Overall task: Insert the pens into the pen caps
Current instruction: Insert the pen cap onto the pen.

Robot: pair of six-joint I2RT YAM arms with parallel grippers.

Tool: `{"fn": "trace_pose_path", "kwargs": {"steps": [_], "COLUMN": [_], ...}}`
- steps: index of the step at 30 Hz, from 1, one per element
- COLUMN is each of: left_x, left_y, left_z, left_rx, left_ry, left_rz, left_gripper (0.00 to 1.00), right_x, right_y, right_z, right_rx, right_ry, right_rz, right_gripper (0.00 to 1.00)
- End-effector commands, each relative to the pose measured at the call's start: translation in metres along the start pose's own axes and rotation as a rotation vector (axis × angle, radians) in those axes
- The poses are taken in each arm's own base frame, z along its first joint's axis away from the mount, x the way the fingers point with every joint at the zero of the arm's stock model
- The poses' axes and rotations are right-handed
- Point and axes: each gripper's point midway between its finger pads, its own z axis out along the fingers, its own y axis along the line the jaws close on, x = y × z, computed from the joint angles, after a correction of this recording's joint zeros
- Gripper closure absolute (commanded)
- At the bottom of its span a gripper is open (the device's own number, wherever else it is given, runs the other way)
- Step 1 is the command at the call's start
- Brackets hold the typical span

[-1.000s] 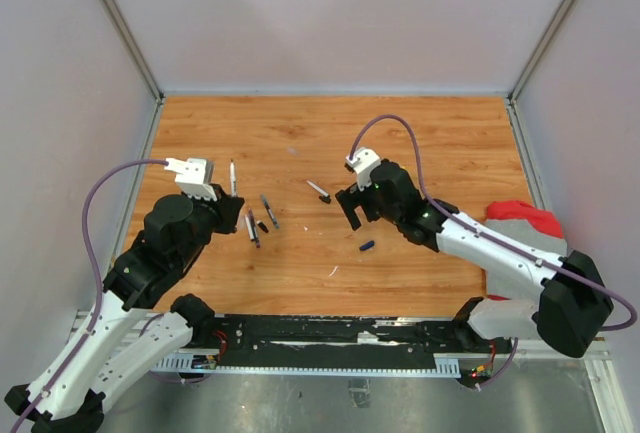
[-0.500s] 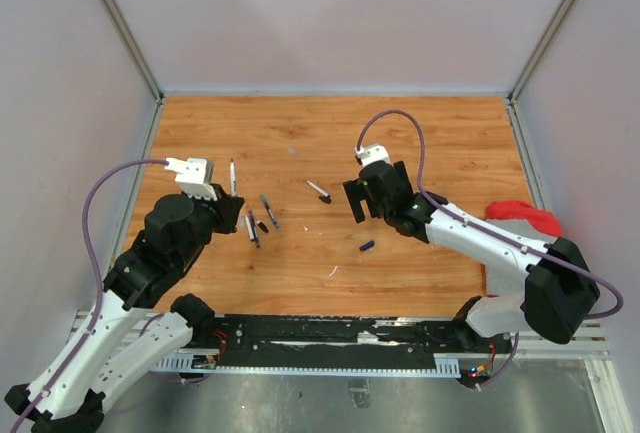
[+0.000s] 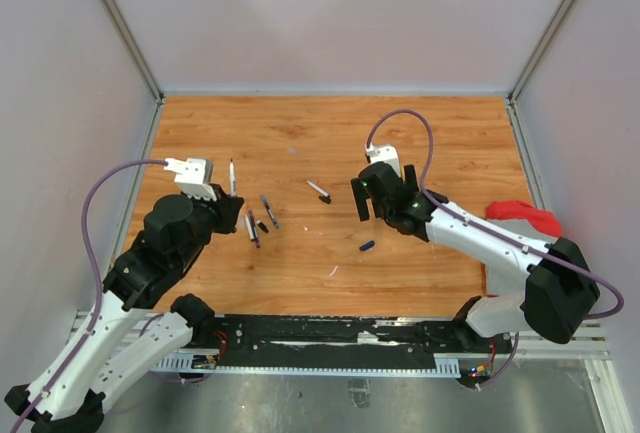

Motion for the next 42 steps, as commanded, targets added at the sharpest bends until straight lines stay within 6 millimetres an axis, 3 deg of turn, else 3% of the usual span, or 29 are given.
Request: {"fn": "trace_pose_path", "kwargs": {"steps": [1,8,18,23,31,37,42], "left_x": [-0.009,-0.011,-0.009,-0.008,-0.008,-0.008,-0.009], "left_y": [0.002,0.002,0.001,0.001,0.001,0.001,0.001], "left_z": [-0.004,-0.006,-0.003,-0.002,-0.002,-0.003,-0.003], "left_rx": [0.0,0.001,0.001,0.003,0.004,0.005,0.004], "left_ry": [-0.051,-0.061,-0.048,-0.042,-0.043,-0.045,-0.048], "left_rz": [-0.013,-0.015,-0.01,-0.009,-0.01,-0.009,-0.011], "left_gripper": [0.99,1.0,0.99,0.99,1.0,1.0,0.99], "right_x": [-0.006,0.025,0.064,0.071,0.089,0.094,0.097], "right_y": [-0.013,-0.023,0.042,0.049,0.053,0.059,0.061], "right_z": [-0.011,-0.018,-0.018,-0.017,-0.011,-0.003,0.003], "right_rx": [0.057,0.204,0.089,0.098,0.163,0.17,0.191], "right_ry": [0.022,0.192,0.379,0.396,0.463,0.479,0.49], "right_rz": [0.097,0.257,0.576,0.661,0.723,0.729,0.729], "right_gripper": [0.02,0.02,0.02,0.01,0.21,0.25,0.37]}}
